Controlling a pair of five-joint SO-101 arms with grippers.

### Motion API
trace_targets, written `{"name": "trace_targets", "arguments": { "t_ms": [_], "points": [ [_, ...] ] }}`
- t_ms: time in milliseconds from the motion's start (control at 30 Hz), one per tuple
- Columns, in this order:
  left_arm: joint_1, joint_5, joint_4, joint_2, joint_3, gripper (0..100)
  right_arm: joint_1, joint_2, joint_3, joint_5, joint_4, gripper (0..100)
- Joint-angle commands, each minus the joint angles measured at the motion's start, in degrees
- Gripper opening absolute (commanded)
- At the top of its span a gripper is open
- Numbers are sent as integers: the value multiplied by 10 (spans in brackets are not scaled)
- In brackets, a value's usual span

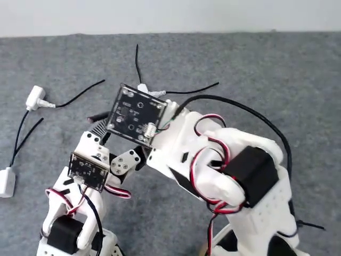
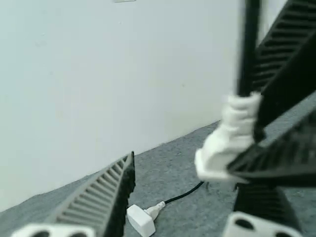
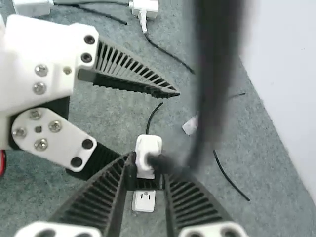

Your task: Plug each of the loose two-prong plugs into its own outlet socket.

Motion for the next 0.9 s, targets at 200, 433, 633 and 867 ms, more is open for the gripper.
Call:
{"name": "trace_targets", "arguments": {
  "t_ms": [200, 433, 633, 867],
  "points": [
    [-29, -3, -15, 5, -6, 319, -3, -77, 51, -5, 25, 9],
    [-4, -4, -17, 3, 26, 319, -2, -80, 57, -5, 24, 9],
    [17, -3, -29, 3, 97, 319, 2, -80, 94, -3, 22, 9],
    [7, -4, -295, 3, 298, 319, 70, -80, 189, -4, -25, 9]
  ]
}}
